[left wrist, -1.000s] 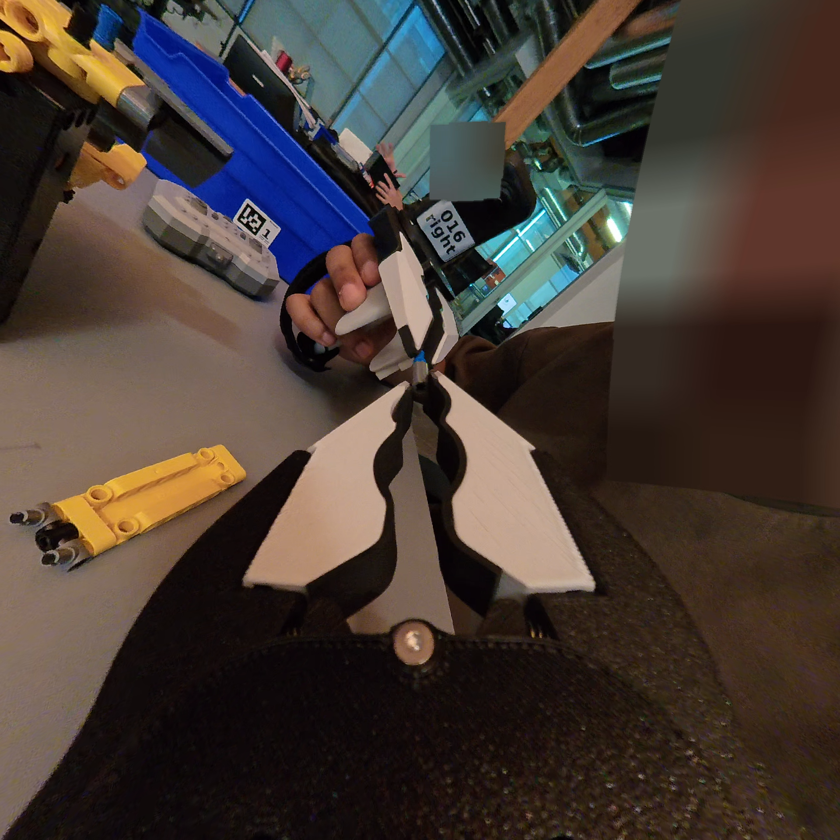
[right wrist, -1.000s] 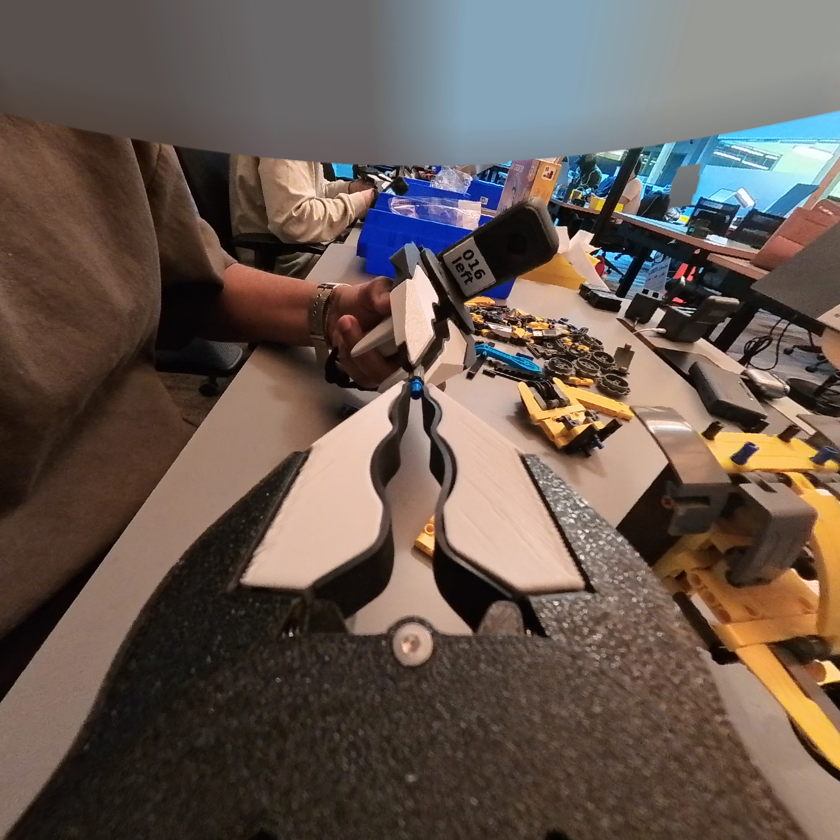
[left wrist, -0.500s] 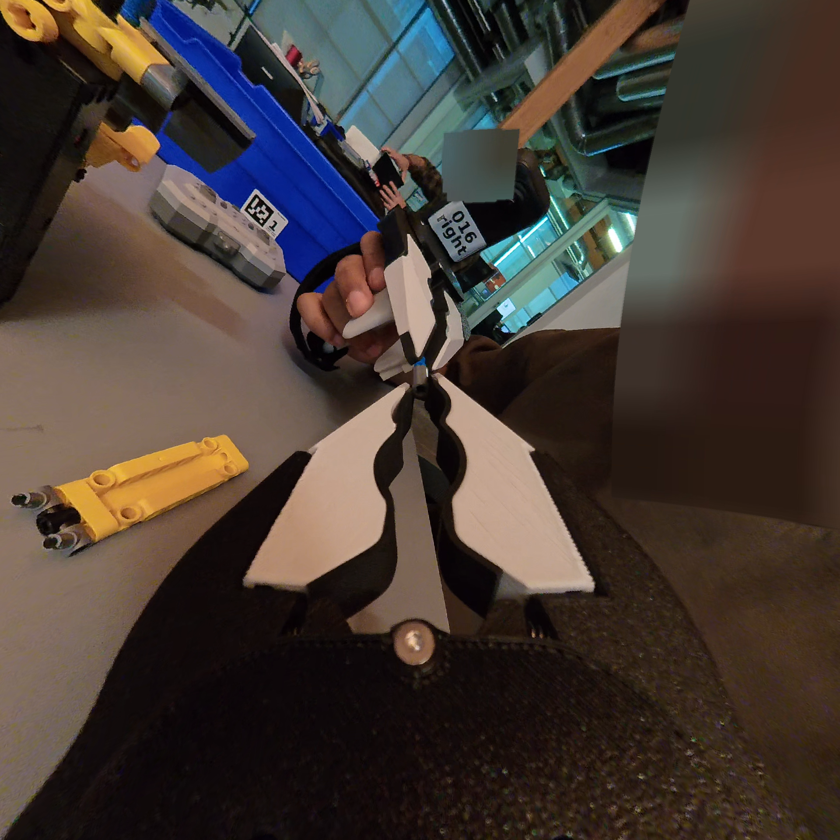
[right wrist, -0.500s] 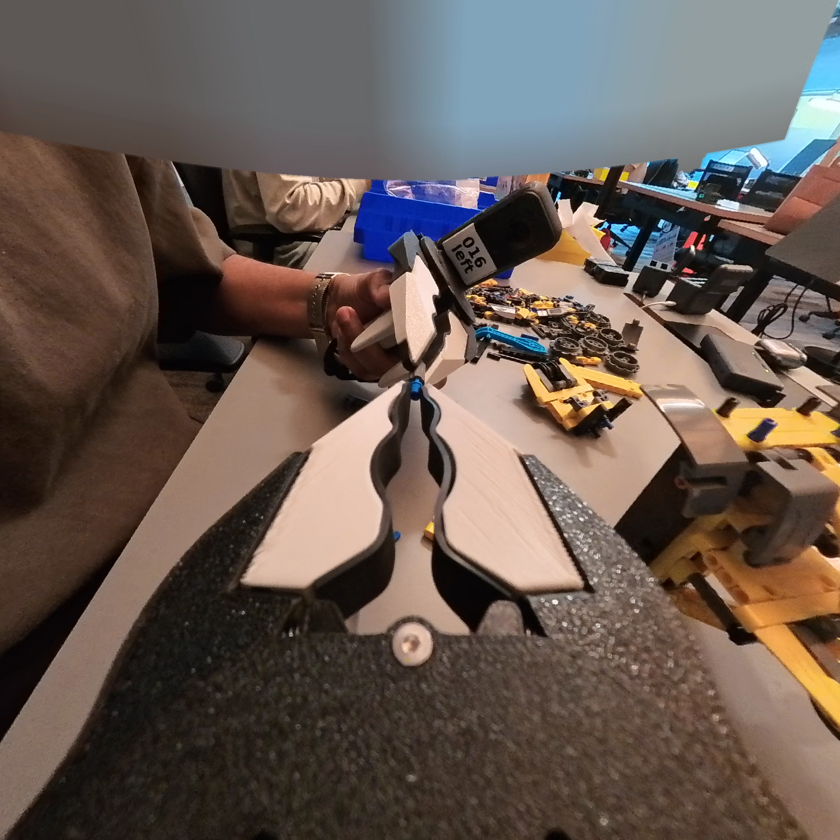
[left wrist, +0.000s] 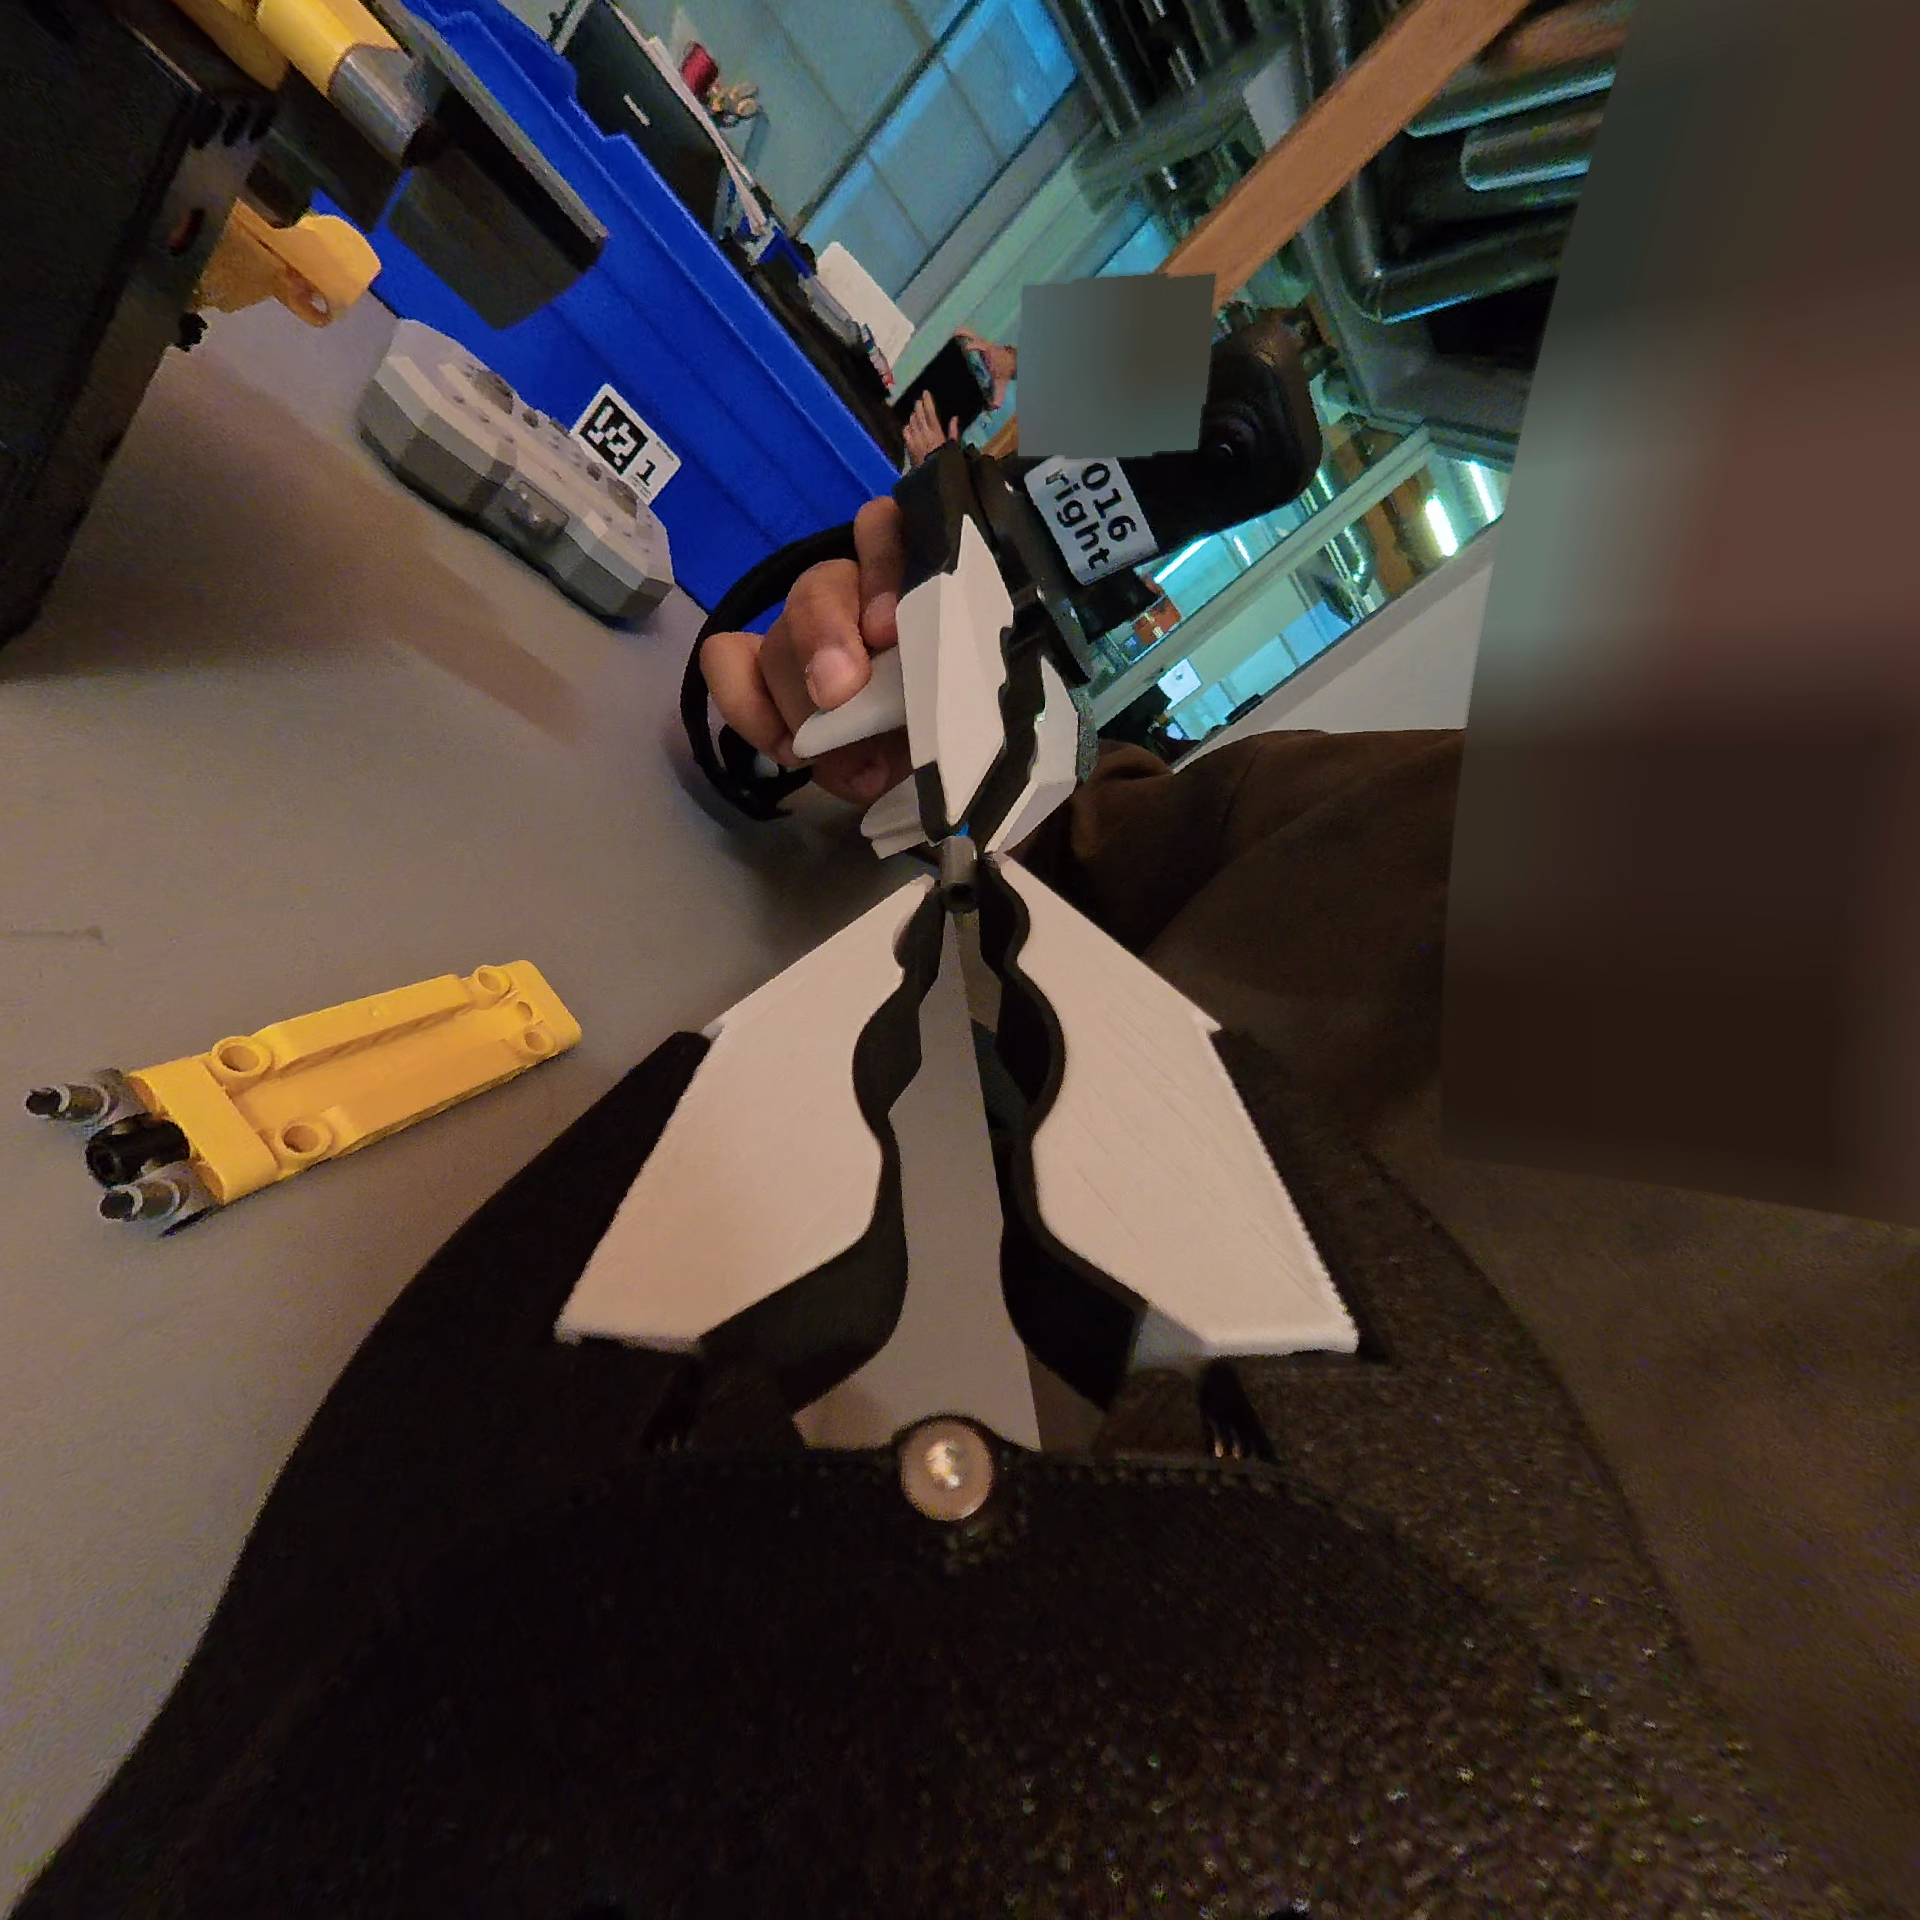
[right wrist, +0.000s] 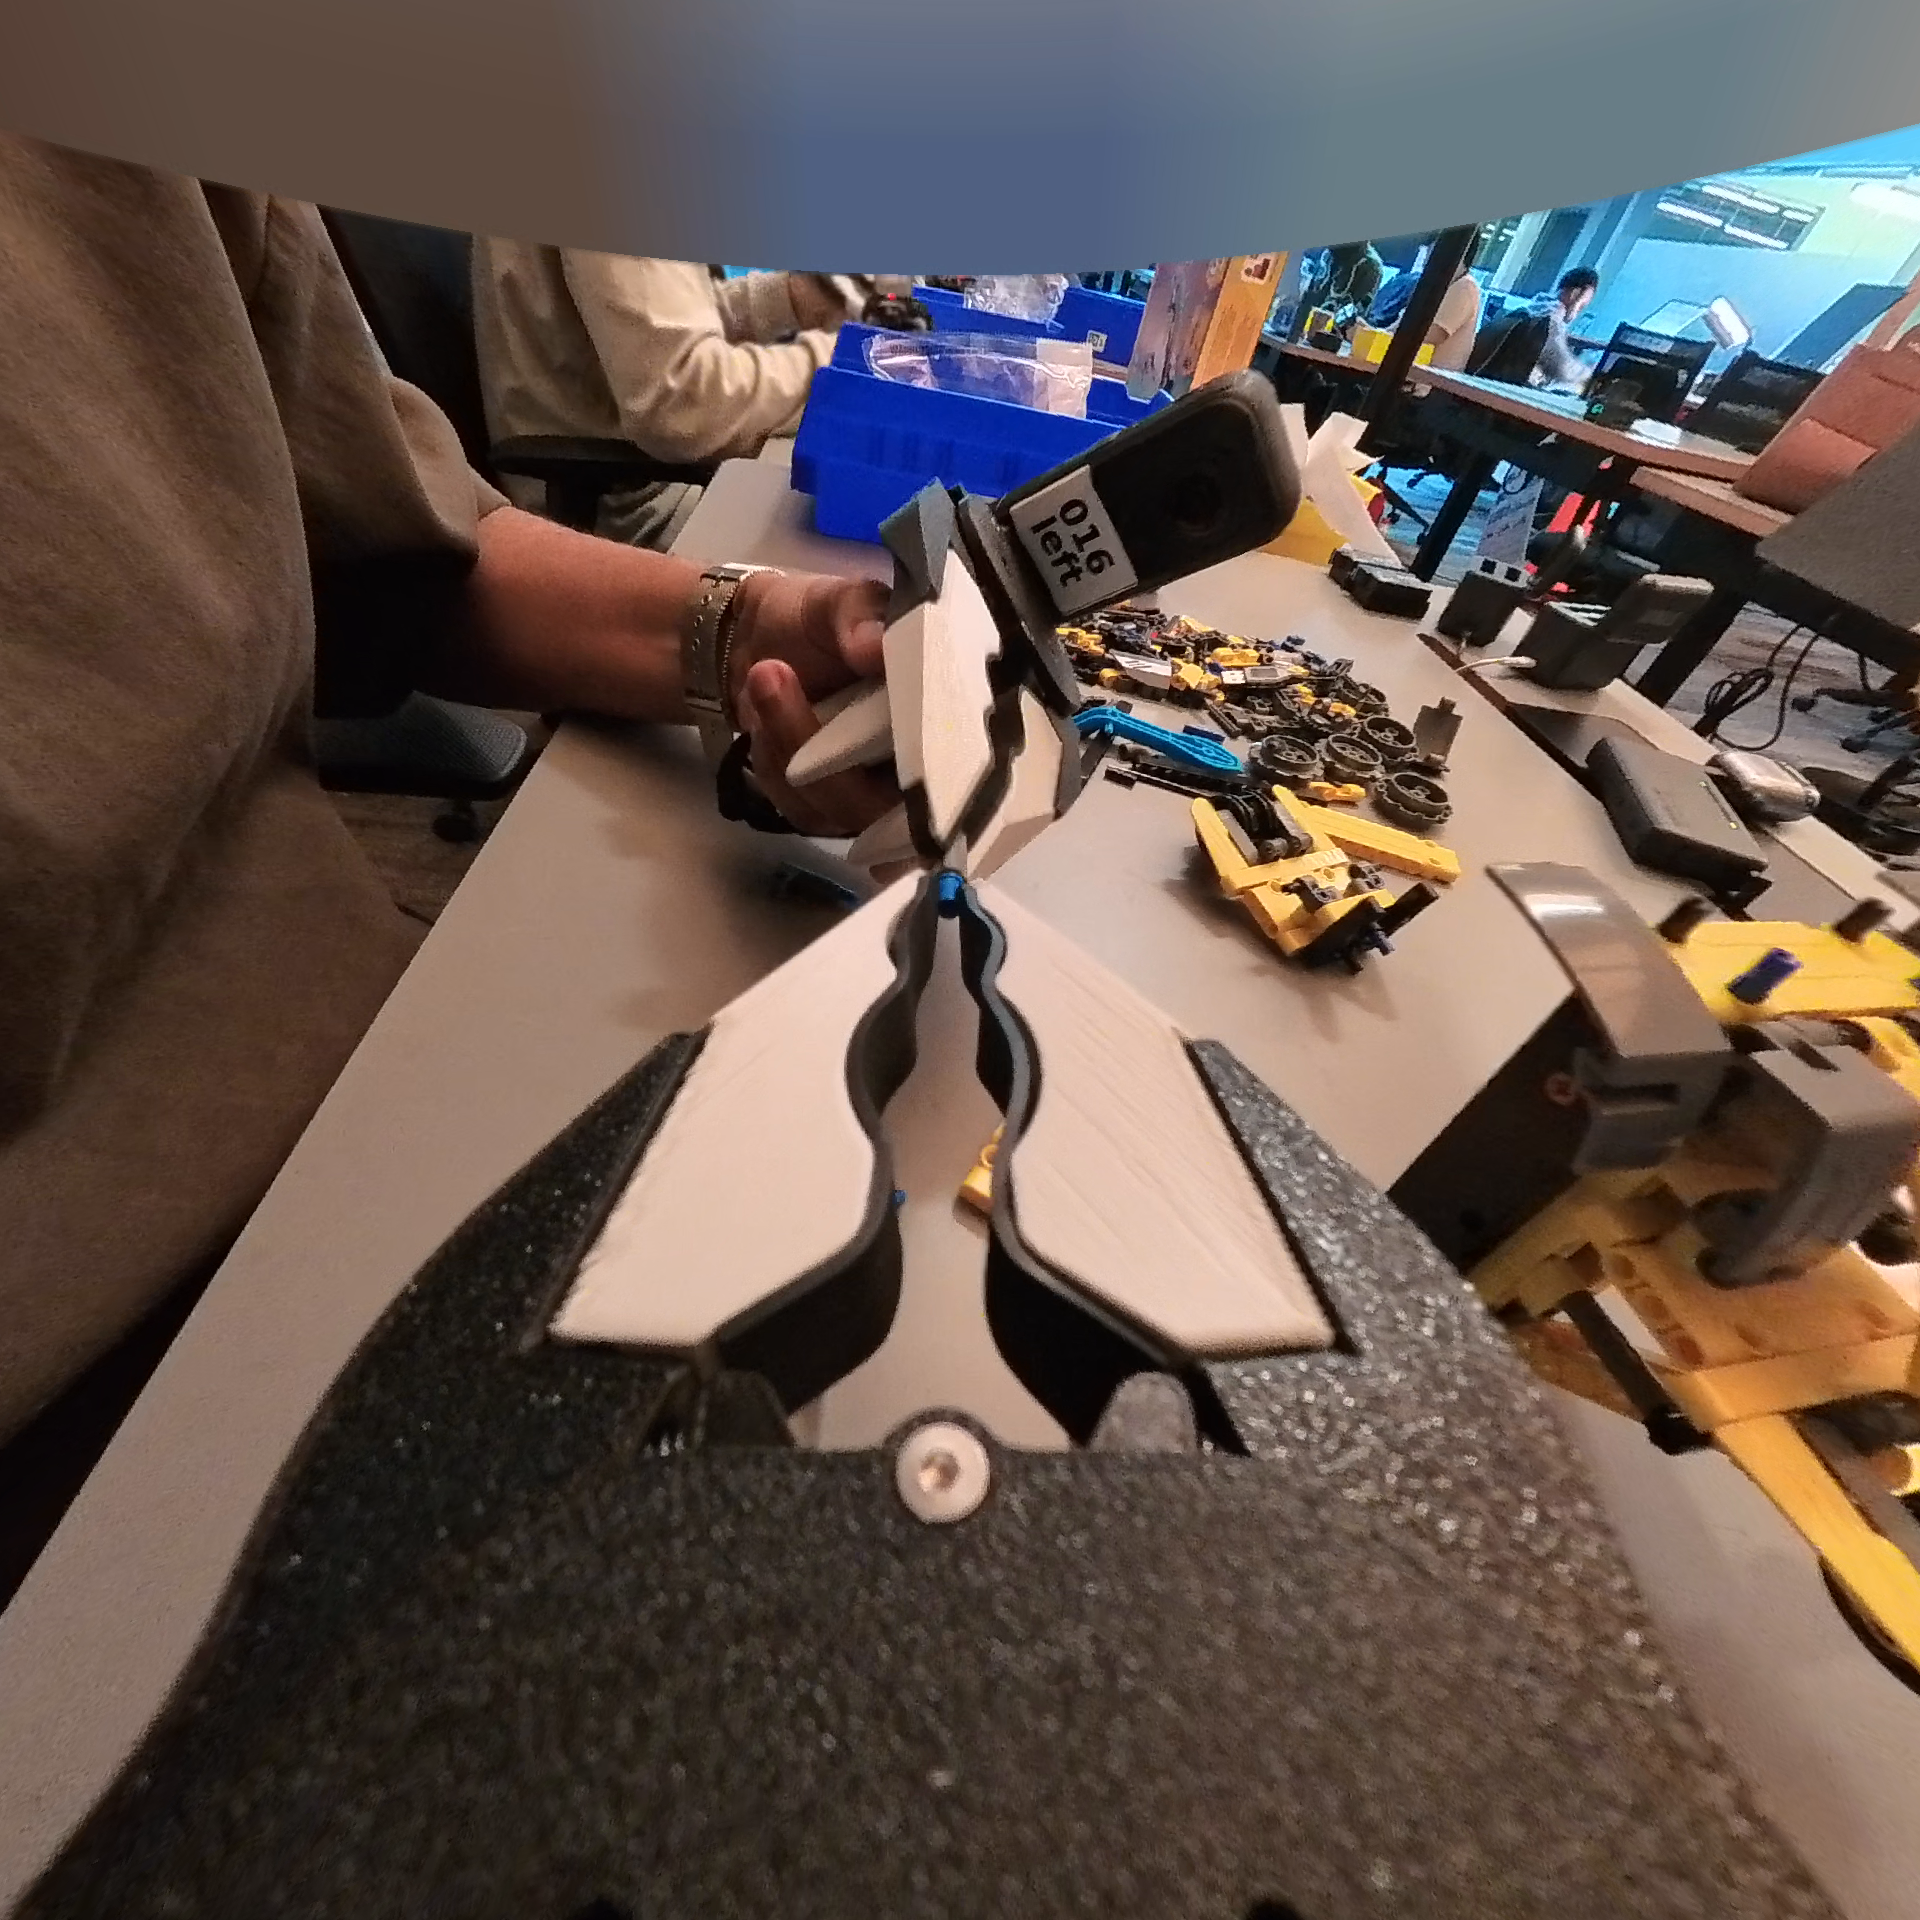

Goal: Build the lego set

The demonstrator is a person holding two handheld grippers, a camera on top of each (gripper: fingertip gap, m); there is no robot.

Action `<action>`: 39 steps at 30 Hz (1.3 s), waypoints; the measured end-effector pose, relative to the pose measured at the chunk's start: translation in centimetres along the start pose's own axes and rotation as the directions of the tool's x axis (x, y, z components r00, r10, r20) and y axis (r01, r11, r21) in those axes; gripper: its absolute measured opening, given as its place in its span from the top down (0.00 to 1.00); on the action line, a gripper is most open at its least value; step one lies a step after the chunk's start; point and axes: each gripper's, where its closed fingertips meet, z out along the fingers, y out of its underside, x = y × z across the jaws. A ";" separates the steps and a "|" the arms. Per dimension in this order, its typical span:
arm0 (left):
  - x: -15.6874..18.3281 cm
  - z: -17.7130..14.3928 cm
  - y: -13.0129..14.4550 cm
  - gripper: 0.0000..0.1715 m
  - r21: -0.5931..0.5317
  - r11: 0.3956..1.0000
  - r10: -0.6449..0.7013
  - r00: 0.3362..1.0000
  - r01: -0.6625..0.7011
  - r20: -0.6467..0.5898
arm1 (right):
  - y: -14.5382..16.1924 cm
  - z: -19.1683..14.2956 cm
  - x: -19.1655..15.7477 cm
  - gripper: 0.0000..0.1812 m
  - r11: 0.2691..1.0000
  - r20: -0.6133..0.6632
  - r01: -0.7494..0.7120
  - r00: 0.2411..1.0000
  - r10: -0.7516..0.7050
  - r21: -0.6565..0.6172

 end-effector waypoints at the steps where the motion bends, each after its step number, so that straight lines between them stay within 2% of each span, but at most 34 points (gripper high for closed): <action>1: 0.0 0.0 0.0 0.99 0.000 1.000 0.000 1.000 0.000 -0.001 | 0.0 0.0 0.0 0.98 1.000 -0.001 0.003 1.000 -0.003 -0.001; 16: -0.3 0.1 0.6 0.99 -0.043 0.998 0.040 0.999 -0.038 0.027 | 0.5 0.2 -0.4 0.98 0.999 0.018 0.031 0.999 -0.030 -0.033; 20: -0.6 -0.1 -0.5 0.99 0.009 0.999 0.036 0.998 -0.036 0.050 | 0.2 0.2 0.8 0.98 1.000 -0.027 0.011 1.000 -0.011 -0.001; 21: -0.5 -0.2 -0.8 0.99 0.025 0.999 0.030 0.999 -0.031 0.044 | -0.1 0.2 1.3 0.96 1.000 -0.056 0.009 0.998 -0.008 0.016; 23: -0.7 -0.2 -0.9 0.99 0.032 0.999 0.035 0.997 -0.037 0.063 | -0.2 0.2 2.0 0.84 0.999 -0.110 0.040 0.993 -0.037 0.021; 27: -0.9 0.0 -0.7 0.99 0.033 0.999 0.018 0.997 -0.021 0.069 | 0.9 0.6 1.6 0.81 0.996 -0.104 0.085 0.991 -0.087 -0.030; 33: -1.4 -0.4 -1.0 0.99 0.052 0.999 -0.001 0.996 -0.004 0.092 | 0.4 0.1 1.7 0.84 0.995 -0.106 0.102 0.989 -0.101 0.000; 39: -1.7 -0.2 -0.7 0.99 0.028 0.999 0.033 0.992 -0.036 0.125 | 0.9 0.2 1.5 0.97 0.990 -0.104 0.137 0.985 -0.140 -0.027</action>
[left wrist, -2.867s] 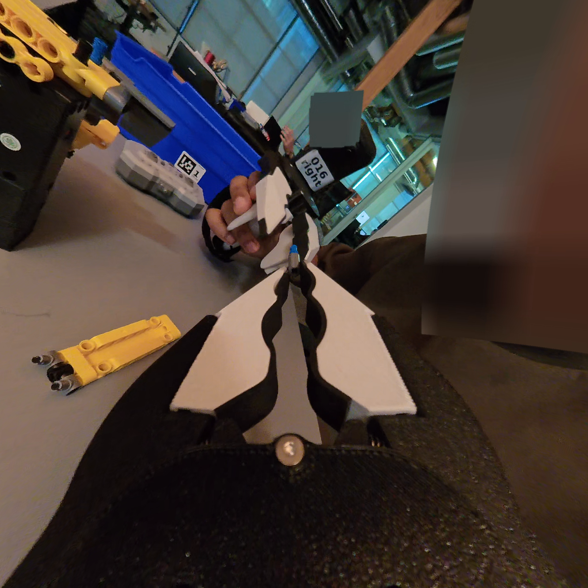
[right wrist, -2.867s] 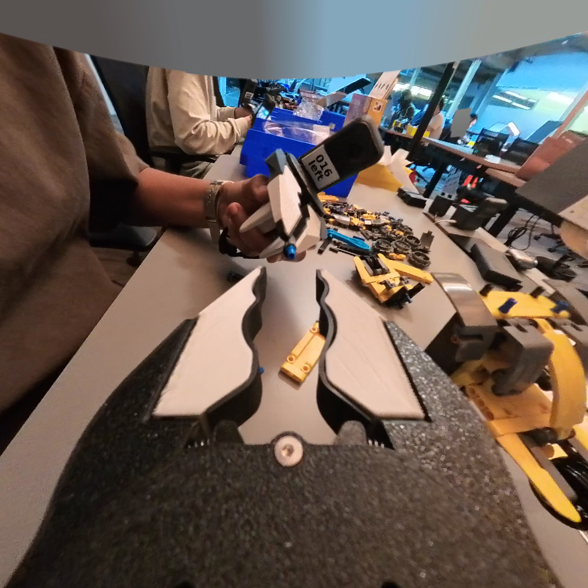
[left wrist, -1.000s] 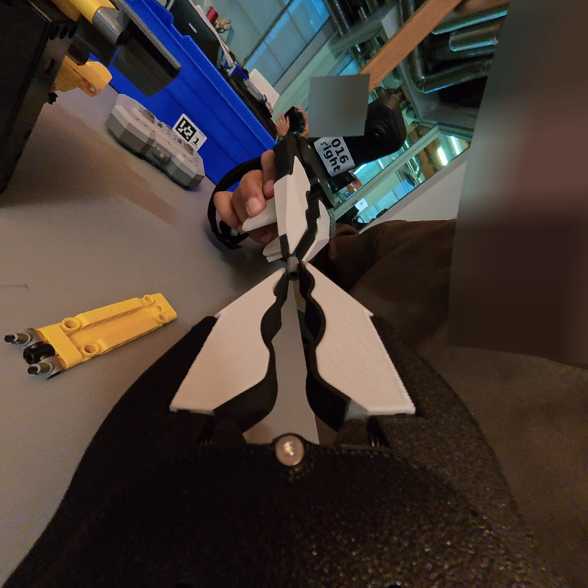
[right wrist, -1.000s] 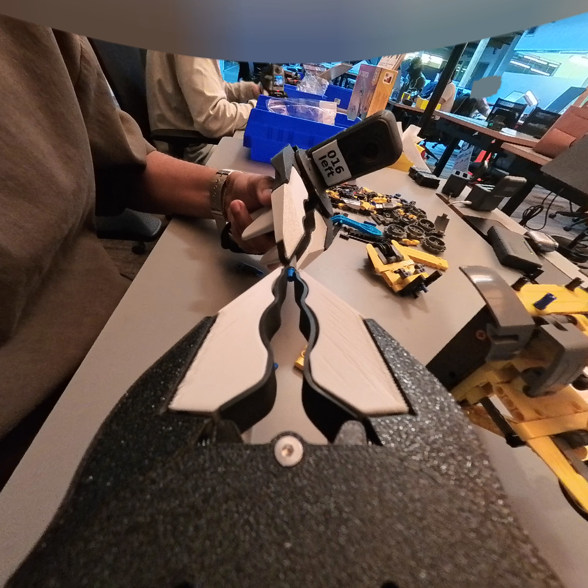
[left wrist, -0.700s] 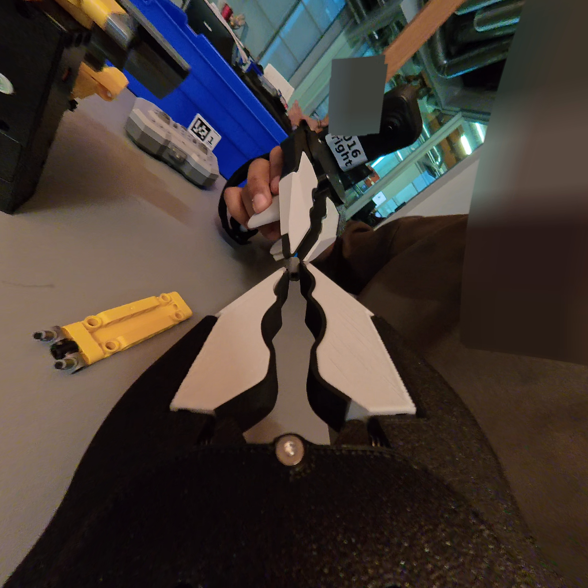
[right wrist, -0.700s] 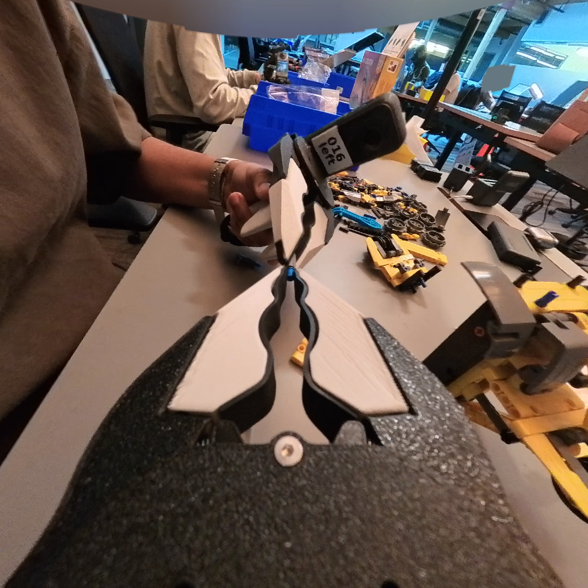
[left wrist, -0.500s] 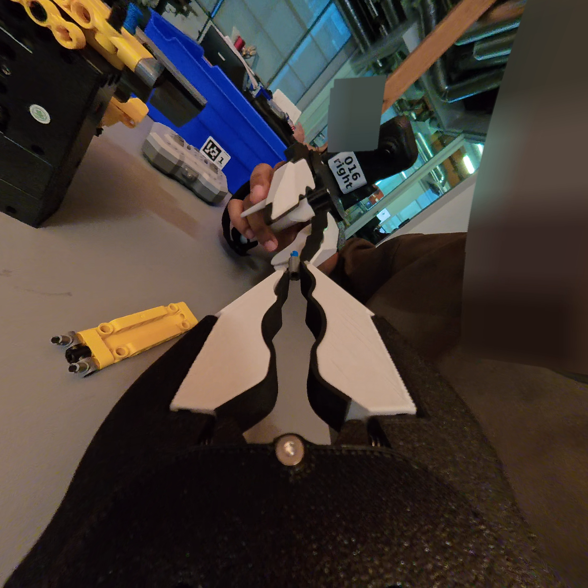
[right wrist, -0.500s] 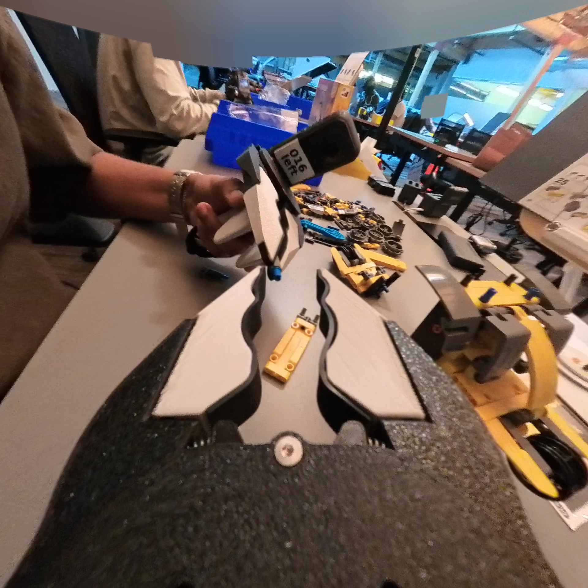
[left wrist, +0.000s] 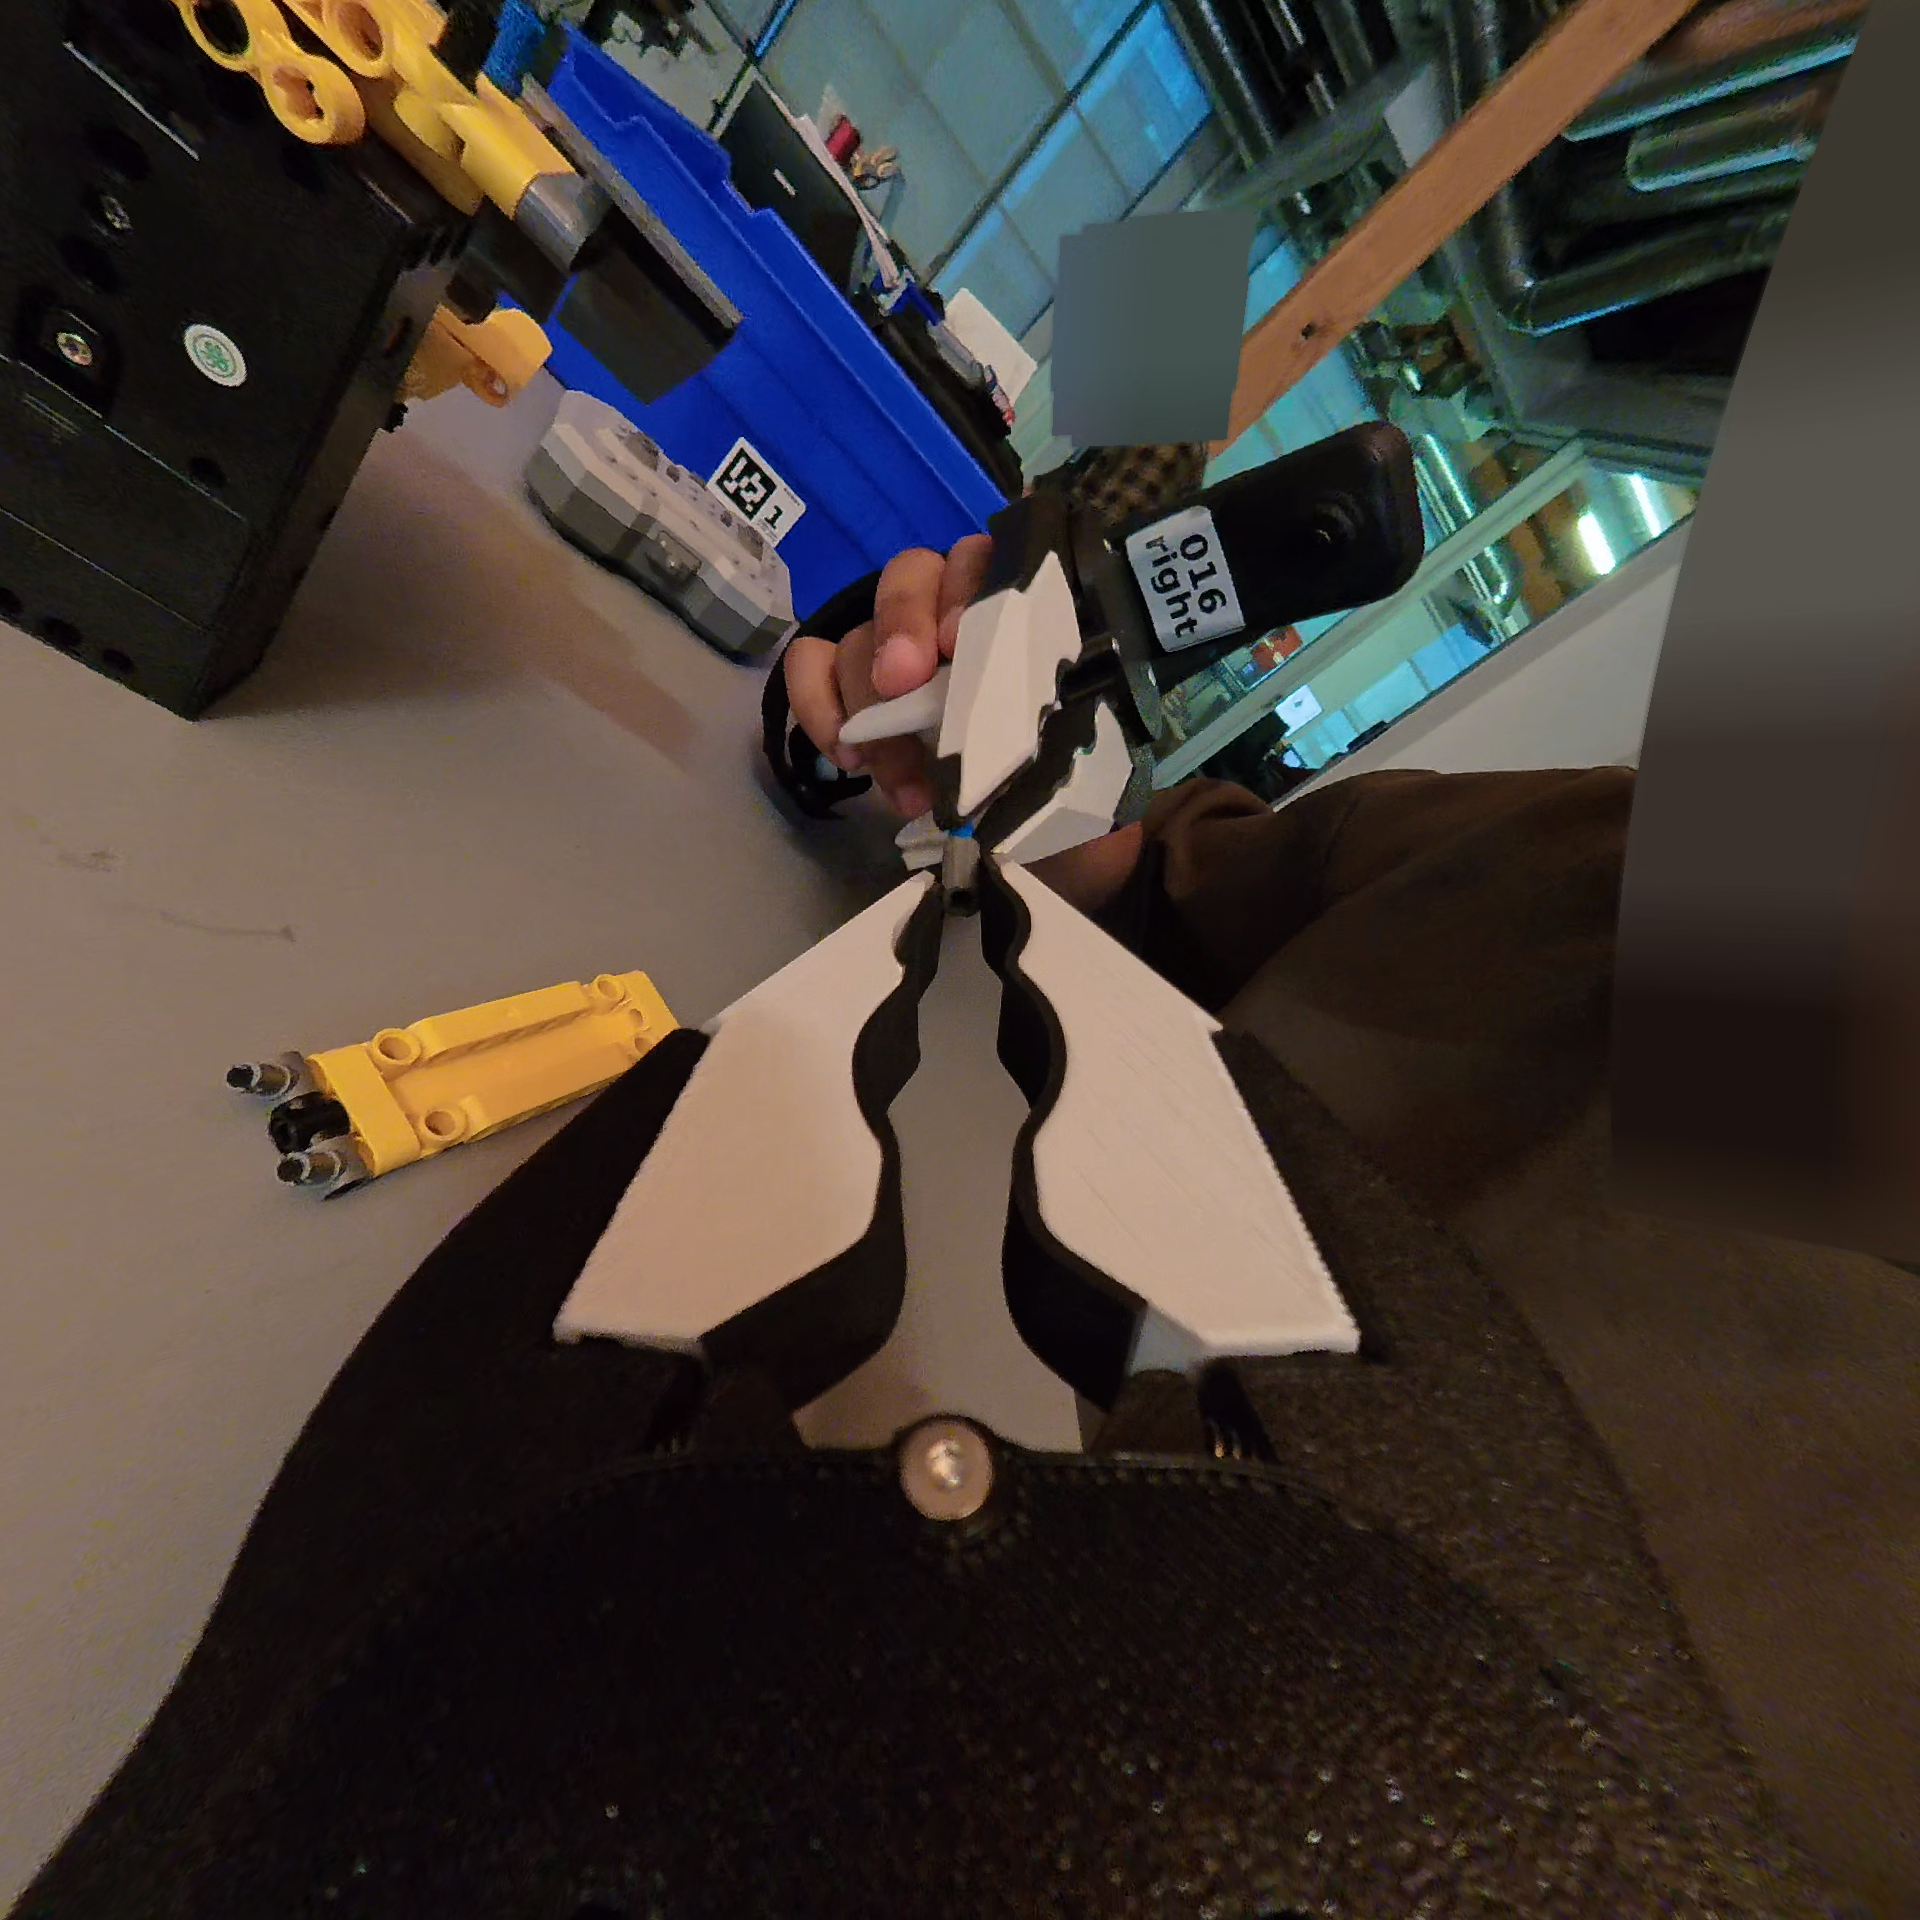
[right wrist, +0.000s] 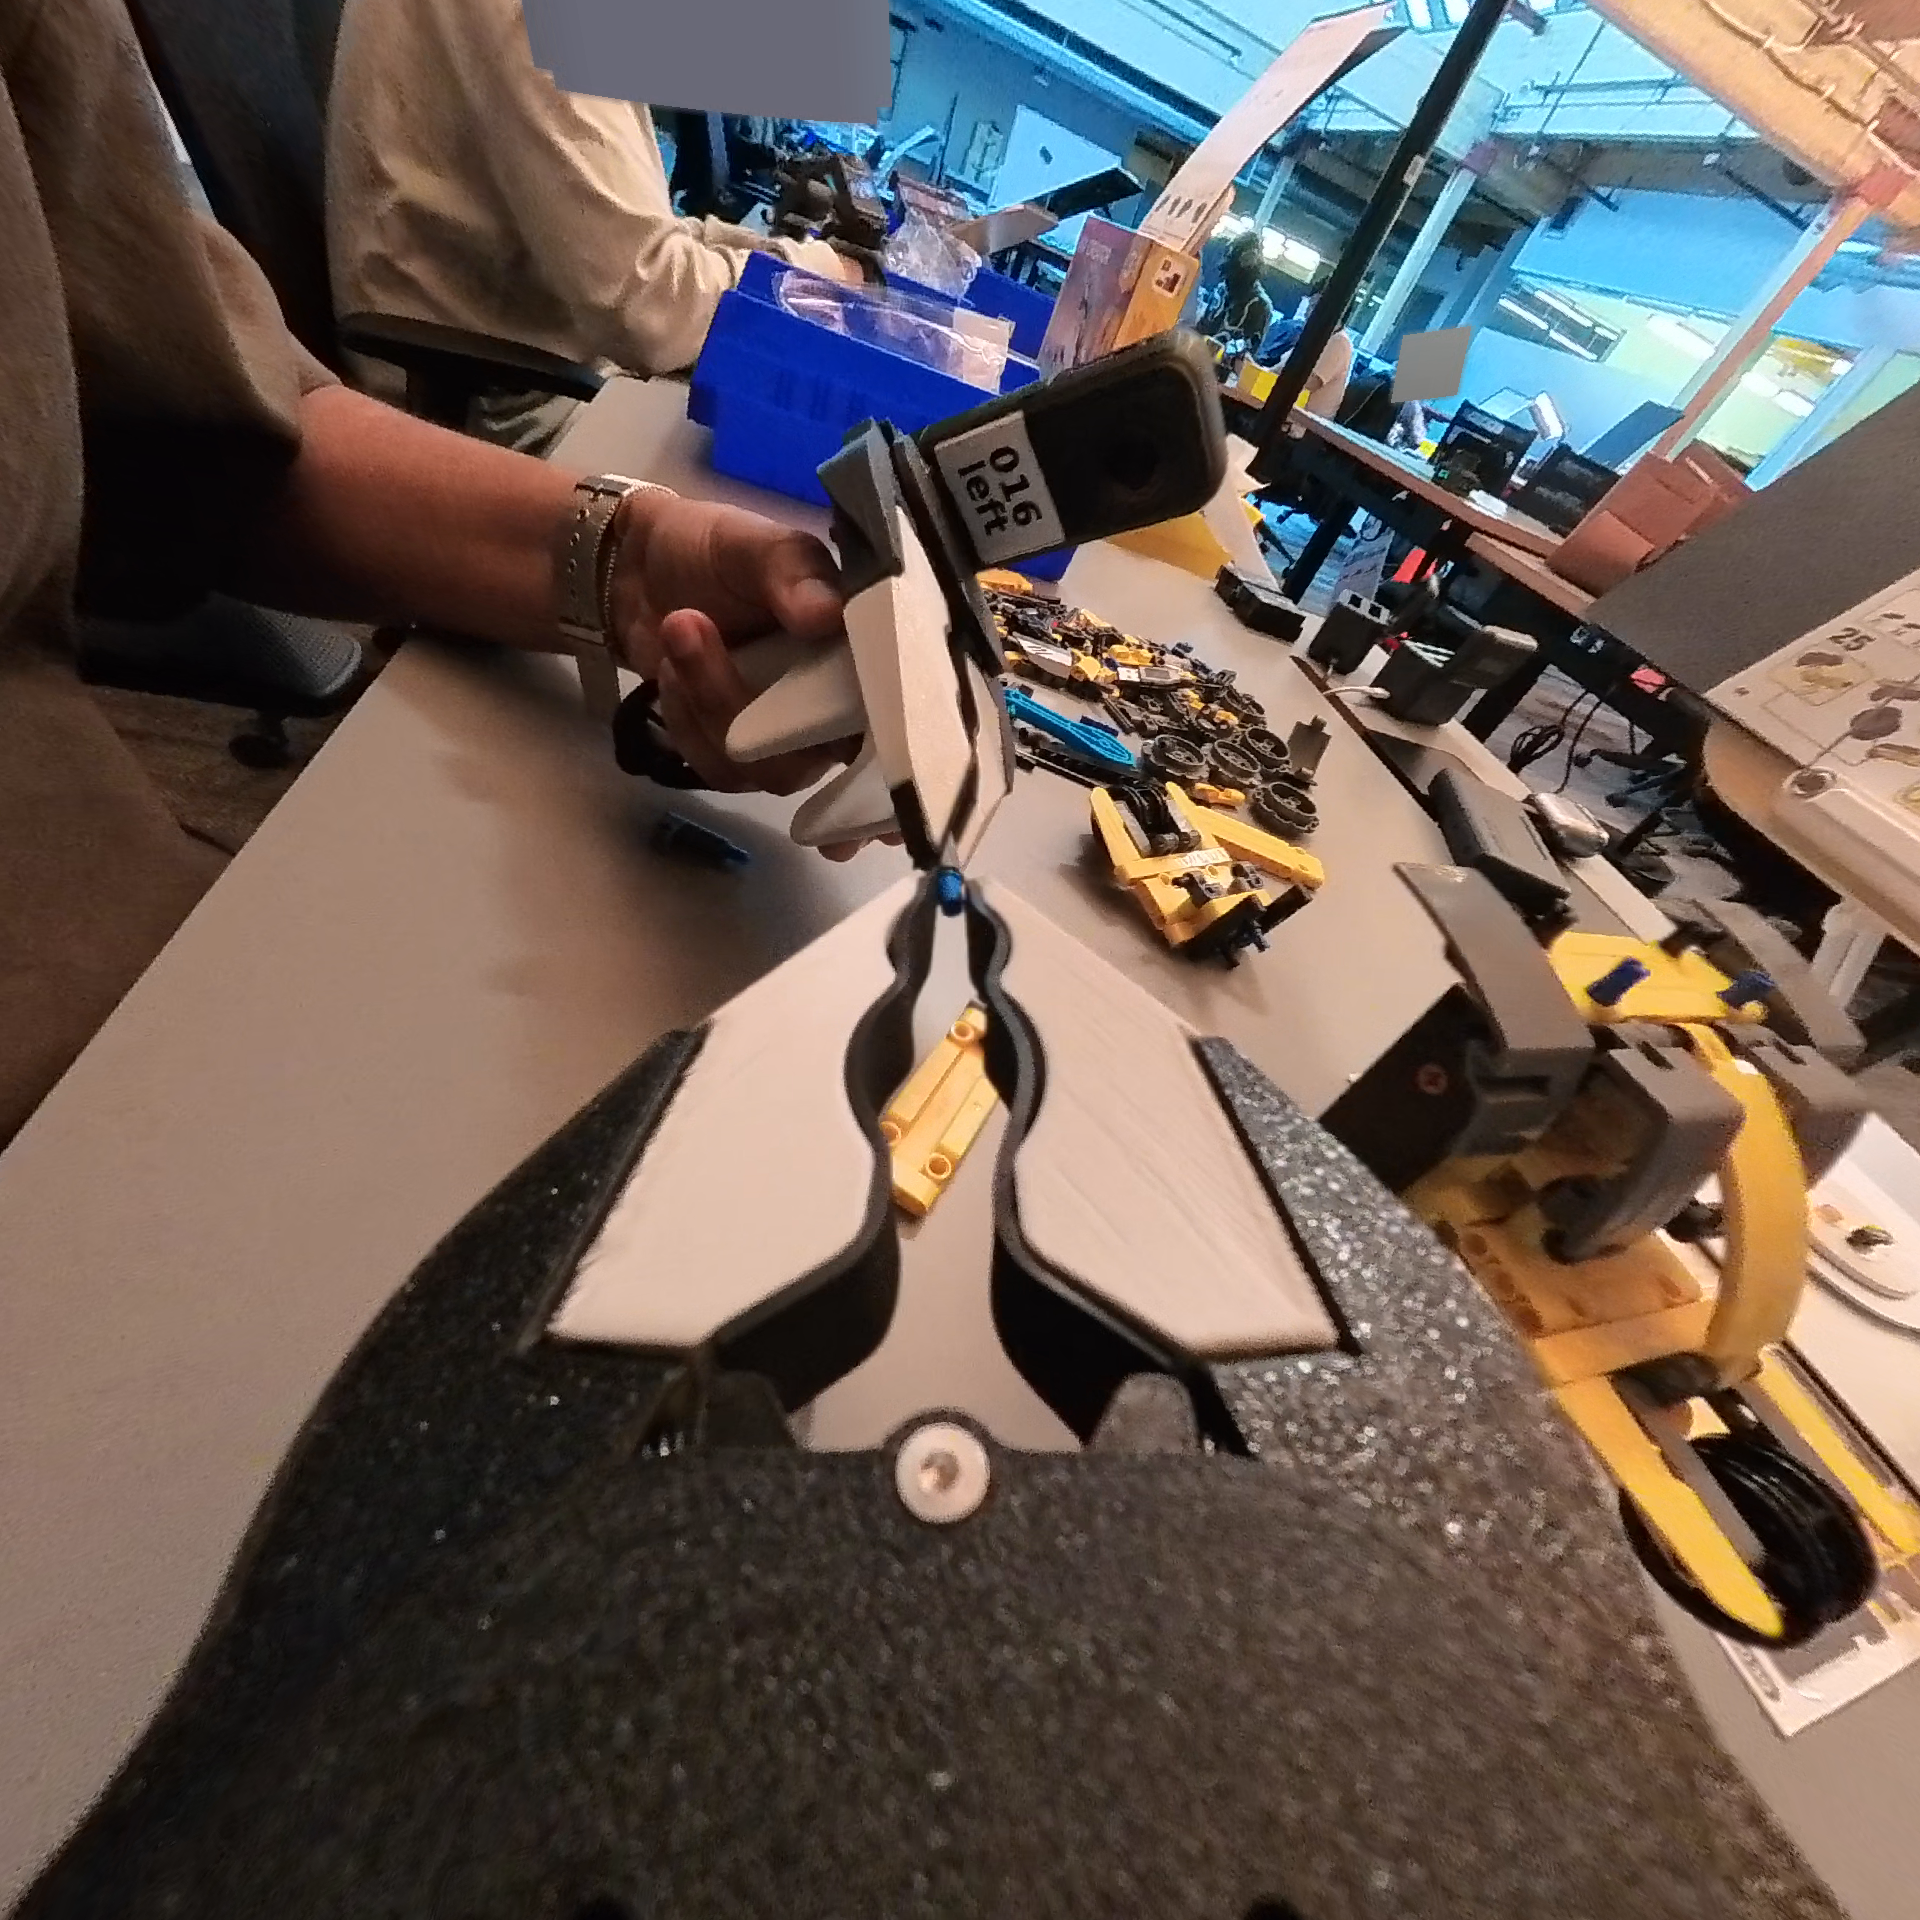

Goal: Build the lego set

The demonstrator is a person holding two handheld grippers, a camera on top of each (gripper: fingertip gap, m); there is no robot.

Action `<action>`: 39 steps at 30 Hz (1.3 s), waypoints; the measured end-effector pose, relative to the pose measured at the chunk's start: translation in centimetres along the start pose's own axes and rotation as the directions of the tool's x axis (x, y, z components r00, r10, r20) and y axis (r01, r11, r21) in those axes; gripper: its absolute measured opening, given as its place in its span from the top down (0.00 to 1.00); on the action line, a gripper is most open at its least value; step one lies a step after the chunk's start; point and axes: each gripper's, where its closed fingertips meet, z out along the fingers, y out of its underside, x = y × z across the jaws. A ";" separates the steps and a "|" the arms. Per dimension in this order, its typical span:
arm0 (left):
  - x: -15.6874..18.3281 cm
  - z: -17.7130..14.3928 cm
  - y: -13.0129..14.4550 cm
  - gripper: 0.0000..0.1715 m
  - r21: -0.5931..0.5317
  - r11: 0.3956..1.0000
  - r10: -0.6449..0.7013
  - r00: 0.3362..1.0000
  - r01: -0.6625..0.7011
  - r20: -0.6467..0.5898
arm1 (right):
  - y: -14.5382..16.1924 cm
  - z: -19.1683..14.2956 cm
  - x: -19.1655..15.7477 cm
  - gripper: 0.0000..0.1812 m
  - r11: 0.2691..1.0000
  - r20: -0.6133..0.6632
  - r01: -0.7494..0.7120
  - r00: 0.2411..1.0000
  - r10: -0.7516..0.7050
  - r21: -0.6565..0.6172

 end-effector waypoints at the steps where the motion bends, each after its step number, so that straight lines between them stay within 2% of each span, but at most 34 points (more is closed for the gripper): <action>1: 0.0 0.0 0.0 0.99 0.001 1.000 0.000 1.000 0.000 0.001 | 0.0 0.0 0.0 0.97 1.000 -0.002 0.003 1.000 -0.003 -0.002; 4: 0.0 -0.1 -0.2 0.98 0.013 1.000 0.012 1.000 -0.012 0.005 | 0.1 0.0 0.0 0.98 1.000 0.002 -0.011 1.000 0.011 -0.012; 6: 0.3 -0.1 -0.5 0.88 0.029 0.999 0.034 0.999 -0.034 0.000 | 0.1 0.0 0.3 0.98 0.999 -0.008 -0.045 0.999 0.045 -0.010; 9: 0.5 -0.1 -0.5 0.85 0.030 0.995 0.098 0.995 -0.099 0.024 | 0.1 -0.2 0.9 0.98 0.991 -0.005 -0.133 0.991 0.133 0.010; 14: 0.0 -0.2 -1.2 0.92 0.059 0.973 0.214 0.969 -0.222 0.125 | 0.2 -0.3 1.4 0.98 0.967 0.027 -0.249 0.968 0.248 0.049; 18: -0.2 -0.5 -1.6 1.00 0.070 0.959 0.260 0.949 -0.275 0.177 | 0.2 -0.2 1.2 0.98 0.970 0.022 -0.240 0.971 0.239 0.033; 24: 0.3 -0.1 -1.2 0.99 0.044 0.940 0.325 0.929 -0.337 0.179 | 0.6 0.5 0.1 0.98 0.984 0.024 -0.176 0.984 0.177 -0.024; 31: 1.0 0.1 -1.2 0.98 0.053 0.922 0.372 0.913 -0.385 0.167 | 0.0 0.6 -0.4 0.98 0.982 0.051 -0.186 0.981 0.186 -0.013; 34: 1.1 0.2 -1.0 0.94 0.044 0.924 0.371 0.916 -0.381 0.151 | -0.3 0.6 -0.9 0.99 0.982 0.081 -0.190 0.978 0.190 -0.006; 39: 1.1 0.3 -0.8 0.98 0.033 0.912 0.399 0.903 -0.408 0.158 | -0.7 0.6 -1.3 1.00 0.972 0.125 -0.237 0.964 0.233 0.012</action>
